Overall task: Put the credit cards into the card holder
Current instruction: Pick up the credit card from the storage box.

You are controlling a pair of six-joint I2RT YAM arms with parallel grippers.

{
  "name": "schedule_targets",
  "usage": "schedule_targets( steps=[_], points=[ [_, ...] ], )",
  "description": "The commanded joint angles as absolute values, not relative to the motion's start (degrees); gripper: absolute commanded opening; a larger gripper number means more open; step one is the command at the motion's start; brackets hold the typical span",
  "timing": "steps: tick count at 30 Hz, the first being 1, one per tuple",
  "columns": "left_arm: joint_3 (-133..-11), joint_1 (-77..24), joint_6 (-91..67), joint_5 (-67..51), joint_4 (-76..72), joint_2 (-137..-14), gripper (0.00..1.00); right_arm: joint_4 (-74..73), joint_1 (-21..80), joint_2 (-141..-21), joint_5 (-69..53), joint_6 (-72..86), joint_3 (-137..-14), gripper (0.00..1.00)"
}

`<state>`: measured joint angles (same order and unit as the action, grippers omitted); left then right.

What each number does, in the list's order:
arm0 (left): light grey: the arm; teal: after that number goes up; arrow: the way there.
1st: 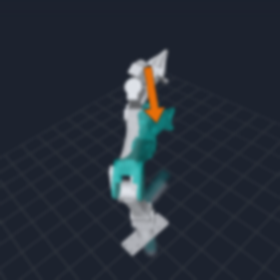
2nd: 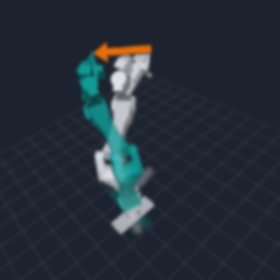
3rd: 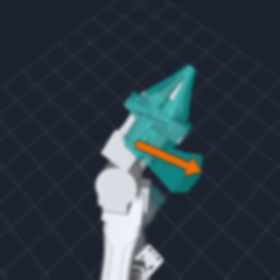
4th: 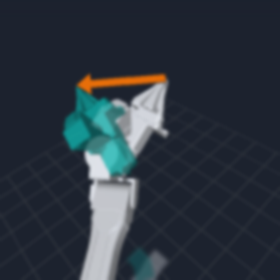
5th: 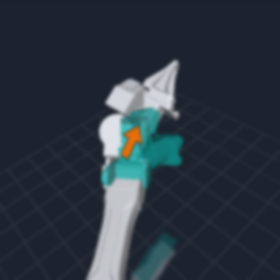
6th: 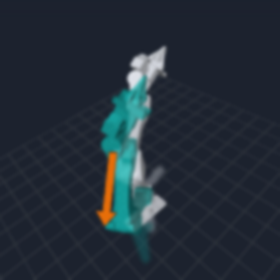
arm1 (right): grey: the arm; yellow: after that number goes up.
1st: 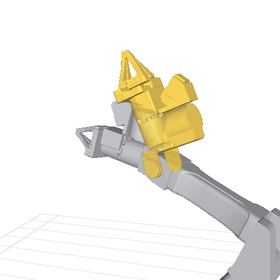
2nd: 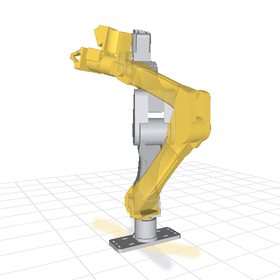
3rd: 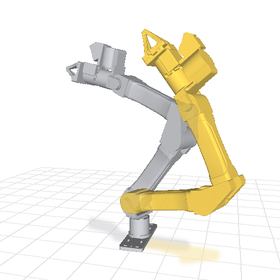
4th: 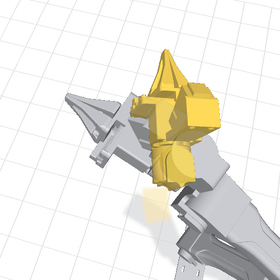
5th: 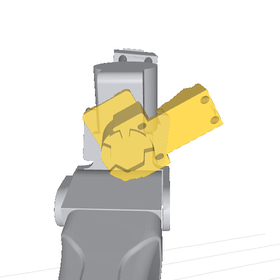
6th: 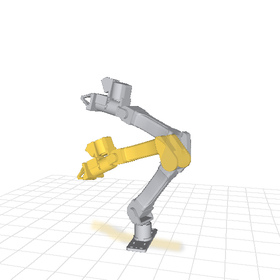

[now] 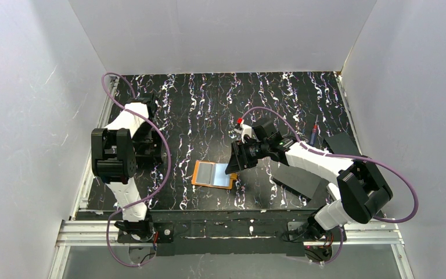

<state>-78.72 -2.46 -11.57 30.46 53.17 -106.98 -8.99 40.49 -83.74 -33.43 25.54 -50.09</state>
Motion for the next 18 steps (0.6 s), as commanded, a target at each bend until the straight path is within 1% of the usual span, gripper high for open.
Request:
schedule_targets(
  steps=[1, 4, 18],
  points=[
    [-80.6, -2.4, -12.5, 29.4, 55.8, -103.3, 0.02, -7.6, 40.4, -83.1, -34.2, 25.8, -50.1, 0.65],
    [-80.8, -2.3, -12.7, 28.2, 56.4, -102.7, 0.00, -7.6, 40.4, -83.2, -34.3, 25.8, -50.2, 0.65],
    [-83.7, -2.3, -13.4, 23.9, 59.0, -99.0, 0.00, -7.6, 40.4, -83.5, -34.1, 26.1, -50.4, 0.65]
  ],
)
